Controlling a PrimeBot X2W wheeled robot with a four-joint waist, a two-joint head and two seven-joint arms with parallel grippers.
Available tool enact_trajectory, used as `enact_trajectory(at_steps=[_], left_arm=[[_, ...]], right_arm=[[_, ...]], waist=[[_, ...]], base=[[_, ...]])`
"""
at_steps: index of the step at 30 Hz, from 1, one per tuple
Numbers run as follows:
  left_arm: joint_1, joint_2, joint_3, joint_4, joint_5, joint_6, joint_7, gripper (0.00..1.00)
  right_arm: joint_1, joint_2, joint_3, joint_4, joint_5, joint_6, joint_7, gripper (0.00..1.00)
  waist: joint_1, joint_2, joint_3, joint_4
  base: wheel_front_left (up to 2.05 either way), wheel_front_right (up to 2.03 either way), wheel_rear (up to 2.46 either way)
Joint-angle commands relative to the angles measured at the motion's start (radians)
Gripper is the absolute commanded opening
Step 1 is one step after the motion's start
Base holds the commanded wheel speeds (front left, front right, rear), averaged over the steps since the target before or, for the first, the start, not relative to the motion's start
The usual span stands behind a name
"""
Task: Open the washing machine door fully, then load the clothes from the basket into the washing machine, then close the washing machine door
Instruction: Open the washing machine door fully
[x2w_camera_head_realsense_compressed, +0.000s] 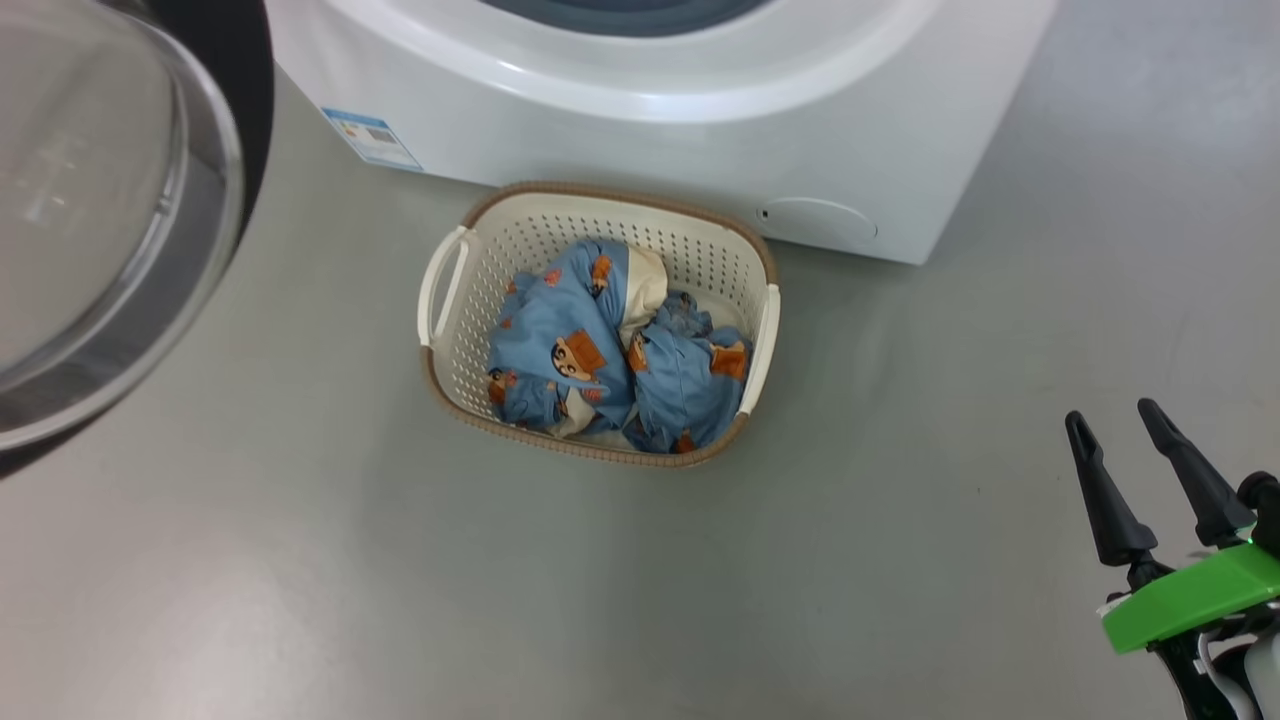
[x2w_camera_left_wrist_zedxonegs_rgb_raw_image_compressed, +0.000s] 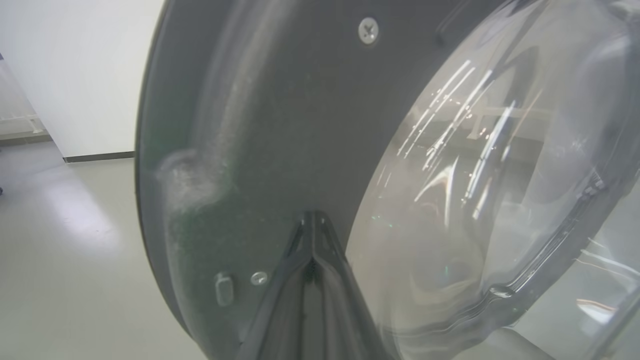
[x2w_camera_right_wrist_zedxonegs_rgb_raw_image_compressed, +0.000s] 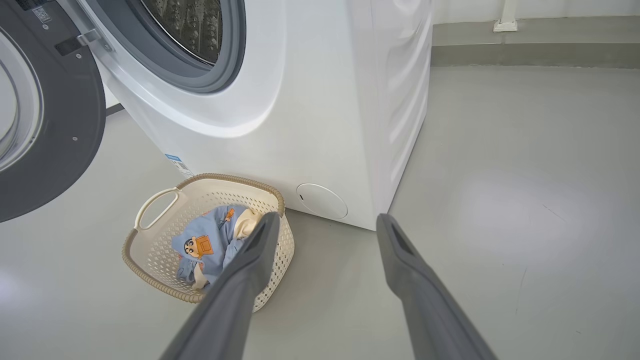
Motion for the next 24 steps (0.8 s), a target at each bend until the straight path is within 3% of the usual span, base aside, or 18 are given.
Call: enact_trajectory(at_steps=[1, 14, 24], left_arm=[[-0.036, 0.095, 0.041, 0.002, 0.018, -0.001, -0.006, 0.00], [-0.141, 0.166, 0.109, 0.122, 0.089, -0.018, -0.006, 0.00], [-0.152, 0.147, 0.136, 0.133, 0.128, -0.030, -0.006, 0.00]], right_arm=[[-0.007, -0.018, 0.020, -0.026, -0.014, 0.002, -0.012, 1.00], [-0.040, -0.025, 0.020, -0.033, -0.020, 0.002, -0.012, 1.00], [-0.042, -0.018, 0.021, -0.024, -0.022, 0.002, -0.012, 1.00]], waist=[[0.0000, 0.0000, 0.023, -0.008], [0.0000, 0.0000, 0.074, -0.023], [0.0000, 0.0000, 0.055, -0.025]], base=[[0.00, 0.00, 0.00], [0.00, 0.00, 0.00], [0.00, 0.00, 0.00]])
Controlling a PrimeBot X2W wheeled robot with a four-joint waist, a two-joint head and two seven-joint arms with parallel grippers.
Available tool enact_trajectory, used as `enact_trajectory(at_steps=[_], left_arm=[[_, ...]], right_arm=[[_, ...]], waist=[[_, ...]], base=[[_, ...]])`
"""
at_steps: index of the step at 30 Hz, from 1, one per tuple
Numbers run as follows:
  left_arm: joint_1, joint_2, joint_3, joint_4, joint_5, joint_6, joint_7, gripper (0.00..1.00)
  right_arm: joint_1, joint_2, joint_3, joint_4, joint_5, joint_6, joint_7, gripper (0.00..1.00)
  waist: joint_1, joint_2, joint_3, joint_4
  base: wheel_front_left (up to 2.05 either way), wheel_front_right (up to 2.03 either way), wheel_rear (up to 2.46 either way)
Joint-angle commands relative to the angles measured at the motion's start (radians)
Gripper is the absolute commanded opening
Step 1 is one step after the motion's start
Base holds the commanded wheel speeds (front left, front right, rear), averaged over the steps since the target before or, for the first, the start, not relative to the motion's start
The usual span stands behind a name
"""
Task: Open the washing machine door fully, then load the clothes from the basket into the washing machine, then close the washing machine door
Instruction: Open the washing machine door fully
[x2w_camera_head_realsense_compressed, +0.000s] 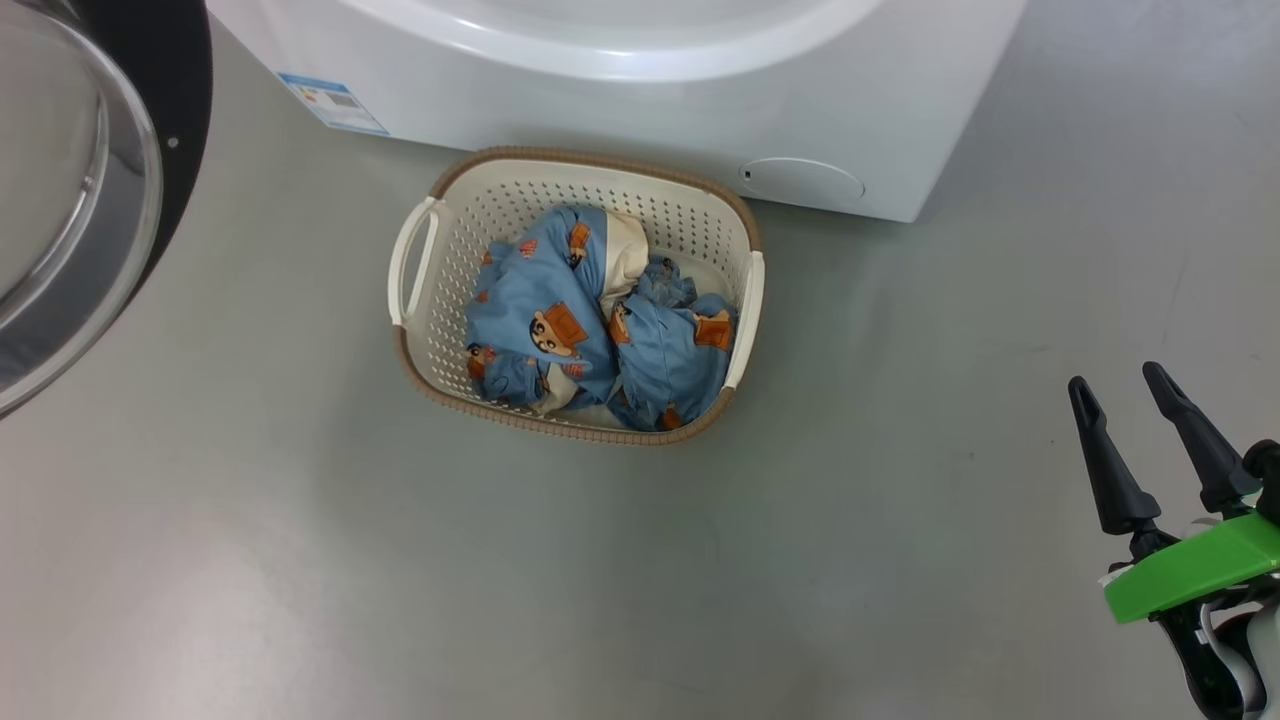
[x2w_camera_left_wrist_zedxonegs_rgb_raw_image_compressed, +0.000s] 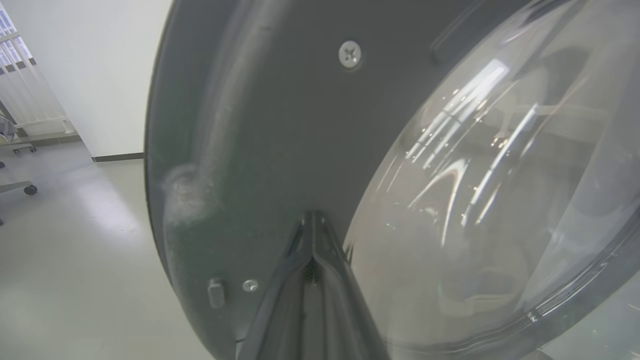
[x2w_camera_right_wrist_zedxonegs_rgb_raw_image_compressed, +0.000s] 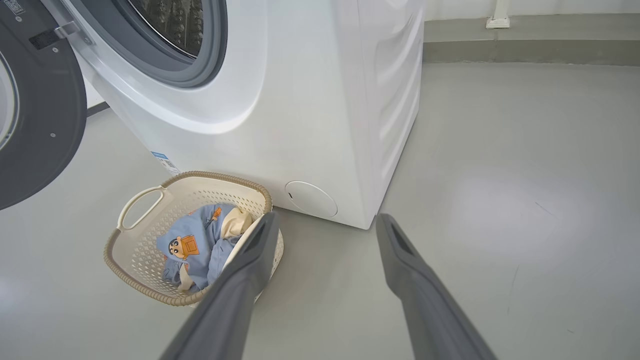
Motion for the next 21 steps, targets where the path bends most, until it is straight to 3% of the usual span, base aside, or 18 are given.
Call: enact_trajectory(at_steps=[1, 15, 16, 17, 19, 21], left_arm=[[0.007, 0.063, 0.027, -0.031, 0.013, -0.006, -0.006, 0.00], [0.159, -0.075, 0.041, -0.160, 0.001, -0.043, -0.006, 0.00], [0.175, -0.086, 0.037, -0.172, -0.003, -0.044, -0.006, 0.06], [0.190, -0.098, 0.029, -0.187, -0.013, -0.044, -0.006, 0.25], [0.230, -0.115, -0.008, -0.218, -0.039, -0.044, -0.006, 0.45], [0.273, -0.127, -0.035, -0.248, -0.064, -0.044, -0.006, 0.83]], right_arm=[[0.007, -0.011, 0.022, -0.016, -0.004, 0.002, -0.012, 1.00], [0.044, -0.001, 0.043, -0.002, 0.009, 0.002, -0.012, 1.00], [0.048, 0.000, 0.046, -0.001, 0.010, 0.002, -0.012, 1.00], [0.052, 0.001, 0.048, 0.000, 0.012, 0.002, -0.012, 1.00], [0.059, 0.004, 0.052, 0.003, 0.015, 0.002, -0.012, 1.00], [0.067, 0.006, 0.056, 0.006, 0.019, 0.002, -0.012, 1.00]], waist=[[0.0000, -0.0001, -0.014, 0.002], [0.0000, -0.0001, -0.133, 0.017], [0.0000, -0.0001, -0.144, 0.017], [0.0000, -0.0001, -0.154, 0.017], [0.0000, -0.0001, -0.175, 0.016], [0.0000, -0.0001, -0.196, 0.016]], base=[[0.00, 0.00, 0.00], [0.00, 0.00, 0.00], [0.00, 0.00, 0.00], [0.00, 0.00, 0.00], [0.00, 0.00, 0.00], [0.00, 0.00, 0.00]])
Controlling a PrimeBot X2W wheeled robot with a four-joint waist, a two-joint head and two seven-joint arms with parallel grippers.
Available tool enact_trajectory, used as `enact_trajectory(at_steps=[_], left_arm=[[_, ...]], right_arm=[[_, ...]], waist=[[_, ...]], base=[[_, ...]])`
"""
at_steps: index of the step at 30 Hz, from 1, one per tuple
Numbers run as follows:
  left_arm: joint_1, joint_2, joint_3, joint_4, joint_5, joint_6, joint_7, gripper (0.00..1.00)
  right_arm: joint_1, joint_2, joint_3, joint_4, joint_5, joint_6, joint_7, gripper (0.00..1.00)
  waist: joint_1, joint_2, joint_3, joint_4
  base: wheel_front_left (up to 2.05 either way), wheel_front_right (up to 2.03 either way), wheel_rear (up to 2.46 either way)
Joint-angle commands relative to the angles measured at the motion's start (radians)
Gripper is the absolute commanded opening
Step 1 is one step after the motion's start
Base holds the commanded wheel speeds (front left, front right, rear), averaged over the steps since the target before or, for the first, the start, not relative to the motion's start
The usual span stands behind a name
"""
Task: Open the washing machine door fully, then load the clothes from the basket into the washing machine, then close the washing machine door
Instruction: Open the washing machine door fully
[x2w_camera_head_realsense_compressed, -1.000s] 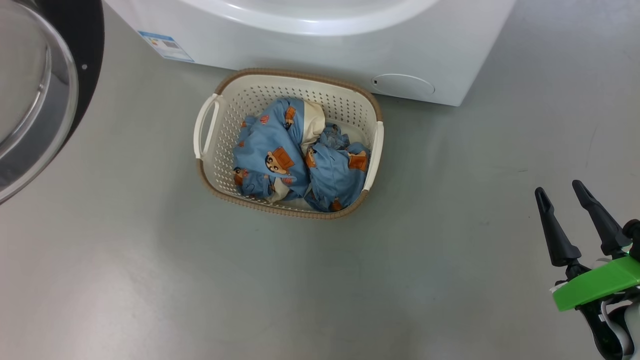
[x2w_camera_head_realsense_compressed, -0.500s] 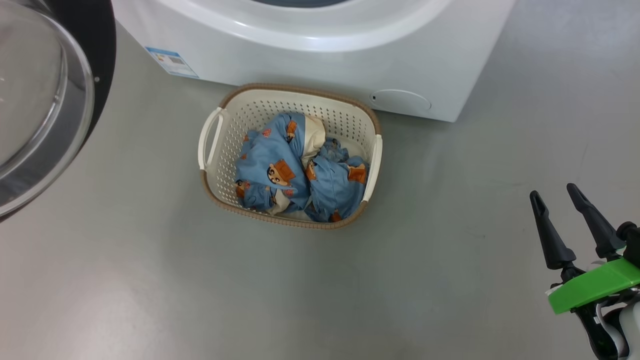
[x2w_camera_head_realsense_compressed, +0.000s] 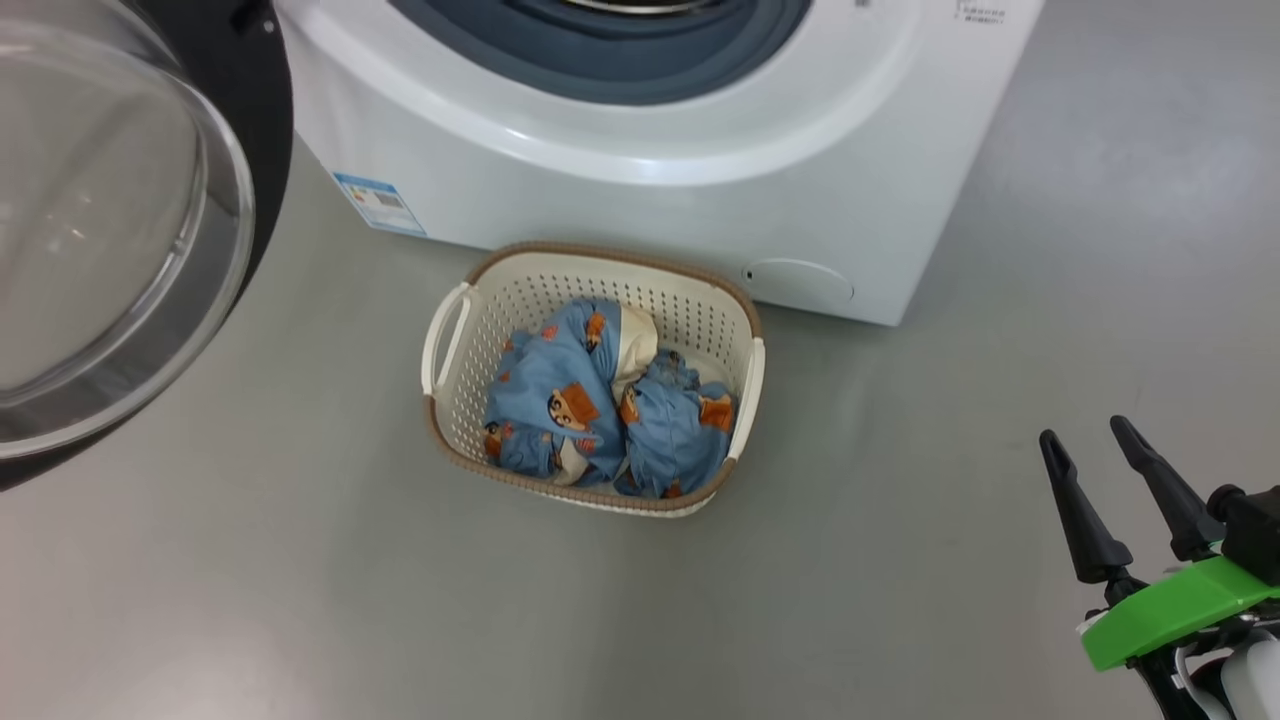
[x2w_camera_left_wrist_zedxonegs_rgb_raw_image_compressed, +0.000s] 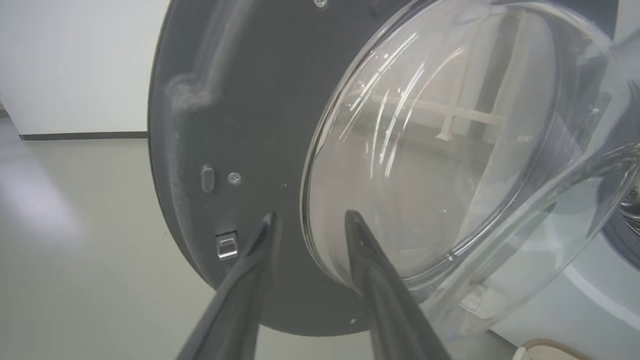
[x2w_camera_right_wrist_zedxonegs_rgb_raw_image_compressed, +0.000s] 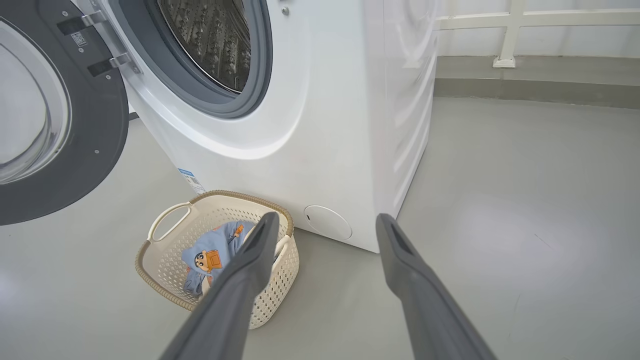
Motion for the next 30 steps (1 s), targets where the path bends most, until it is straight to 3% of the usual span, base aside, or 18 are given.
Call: enact_trajectory(at_steps=[1, 13, 19, 30], left_arm=[[0.056, 0.052, -0.006, -0.050, -0.025, -0.001, -0.006, 0.98], [0.217, 0.023, -0.176, -0.190, -0.141, -0.002, -0.006, 1.00], [0.287, 0.001, -0.292, -0.297, -0.200, -0.002, -0.006, 1.00], [0.354, -0.031, -0.471, -0.407, -0.216, -0.002, -0.006, 1.00]], right_arm=[[0.023, -0.009, 0.025, -0.017, 0.012, 0.002, -0.012, 1.00], [0.078, 0.005, 0.014, -0.018, 0.025, 0.002, -0.012, 1.00], [0.098, 0.016, 0.007, -0.021, 0.027, 0.002, -0.012, 1.00], [0.124, 0.034, -0.013, -0.030, 0.024, 0.002, -0.012, 1.00]], waist=[[0.0000, 0.0000, -0.045, 0.002], [0.0000, 0.0000, -0.124, -0.013], [0.0000, 0.0000, -0.151, -0.050], [0.0000, 0.0000, -0.182, -0.145]], base=[[0.00, 0.00, 0.00], [0.00, 0.00, 0.00], [0.00, 0.00, 0.00], [0.00, 0.00, 0.00]])
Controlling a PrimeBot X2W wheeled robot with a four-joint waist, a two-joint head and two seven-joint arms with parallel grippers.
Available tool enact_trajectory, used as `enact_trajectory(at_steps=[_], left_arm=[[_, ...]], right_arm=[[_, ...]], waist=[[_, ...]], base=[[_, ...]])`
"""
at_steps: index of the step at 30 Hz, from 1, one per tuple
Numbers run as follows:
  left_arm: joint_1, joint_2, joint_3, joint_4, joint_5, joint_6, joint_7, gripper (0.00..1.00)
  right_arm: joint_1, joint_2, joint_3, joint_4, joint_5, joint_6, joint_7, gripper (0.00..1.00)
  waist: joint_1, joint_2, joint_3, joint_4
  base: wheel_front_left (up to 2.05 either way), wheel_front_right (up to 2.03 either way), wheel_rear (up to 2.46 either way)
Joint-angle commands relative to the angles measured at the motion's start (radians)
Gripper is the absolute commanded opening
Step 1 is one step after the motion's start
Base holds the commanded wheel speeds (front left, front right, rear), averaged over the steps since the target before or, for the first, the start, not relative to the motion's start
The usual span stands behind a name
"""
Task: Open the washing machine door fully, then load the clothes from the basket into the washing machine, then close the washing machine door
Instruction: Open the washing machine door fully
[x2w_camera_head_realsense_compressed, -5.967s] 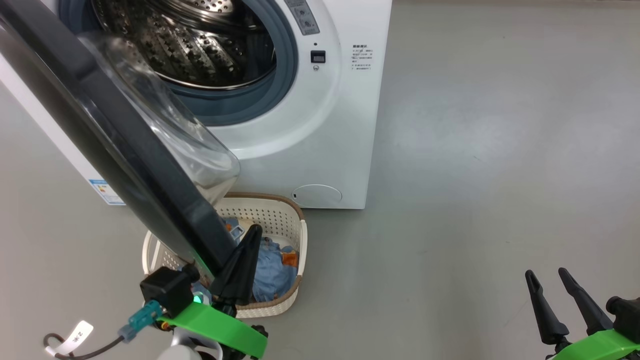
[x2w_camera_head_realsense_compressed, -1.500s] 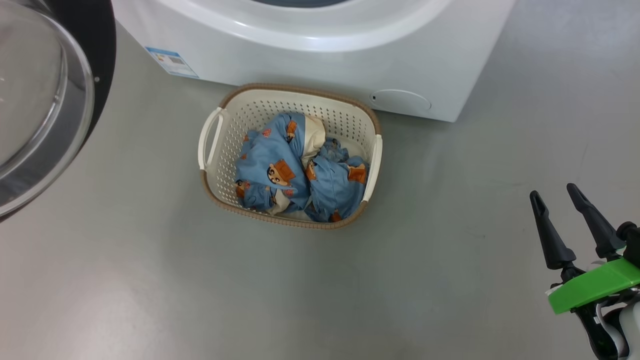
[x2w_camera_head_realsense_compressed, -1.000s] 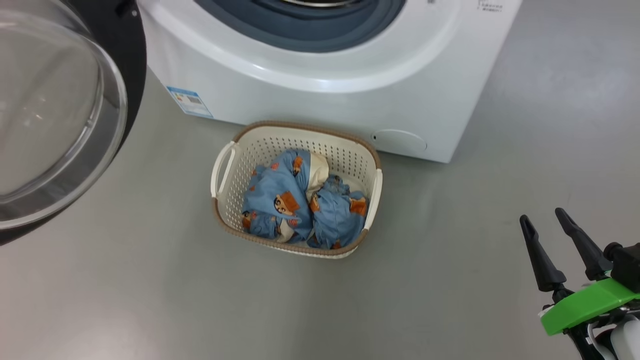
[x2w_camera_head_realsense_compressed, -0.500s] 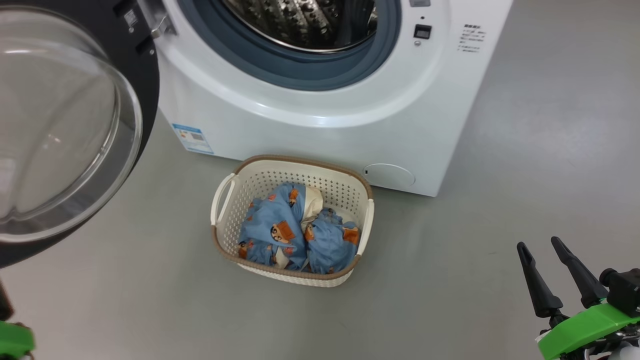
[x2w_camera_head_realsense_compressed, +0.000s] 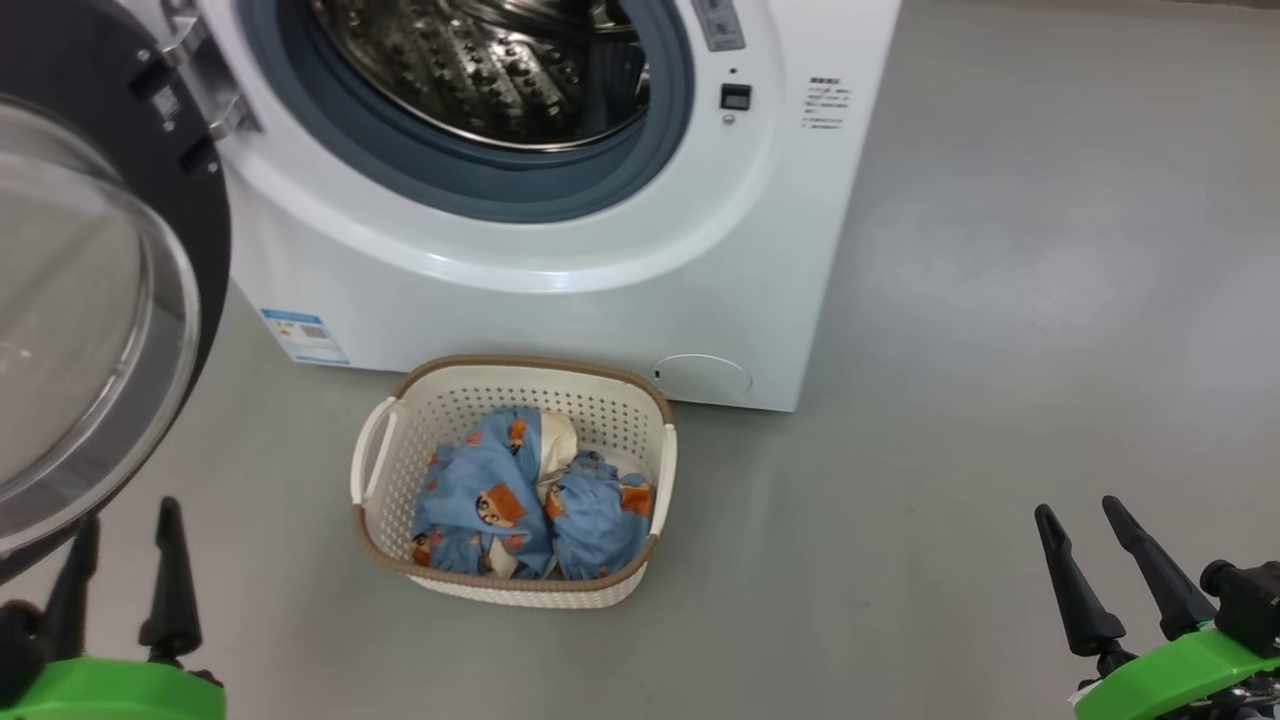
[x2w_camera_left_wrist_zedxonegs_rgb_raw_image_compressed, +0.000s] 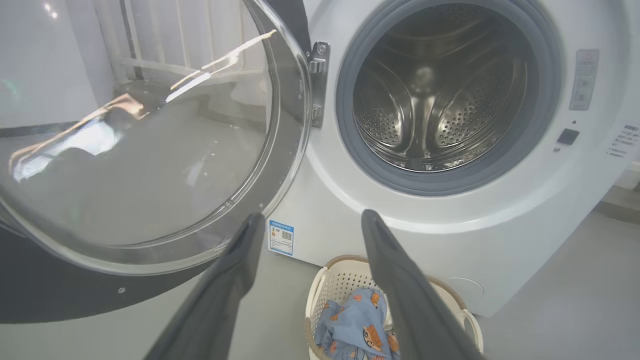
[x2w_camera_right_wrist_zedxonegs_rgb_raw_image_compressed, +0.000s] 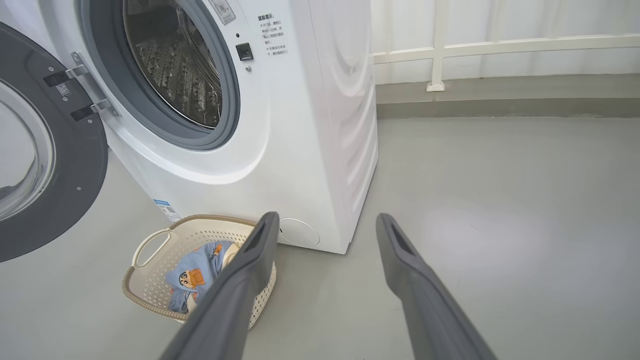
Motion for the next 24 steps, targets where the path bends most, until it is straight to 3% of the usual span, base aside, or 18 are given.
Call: enact_trajectory(at_steps=[1, 14, 24], left_arm=[[-0.006, 0.028, 0.022, -0.034, -0.007, -0.001, -0.006, 1.00], [0.021, 0.041, -0.079, -0.083, -0.055, -0.001, -0.006, 1.00], [0.035, 0.043, -0.096, -0.091, -0.072, -0.002, -0.006, 1.00]], right_arm=[[0.005, -0.016, 0.010, -0.026, -0.001, 0.002, -0.012, 1.00], [0.008, -0.004, -0.012, -0.038, -0.005, 0.002, -0.012, 1.00], [0.015, 0.003, -0.023, -0.041, -0.004, 0.002, -0.012, 1.00]], waist=[[0.0000, 0.0000, -0.009, -0.034], [0.0000, 0.0000, -0.009, -0.172], [0.0000, 0.0000, -0.019, -0.230]], base=[[0.00, 0.00, 0.00], [0.00, 0.00, 0.00], [0.00, 0.00, 0.00]])
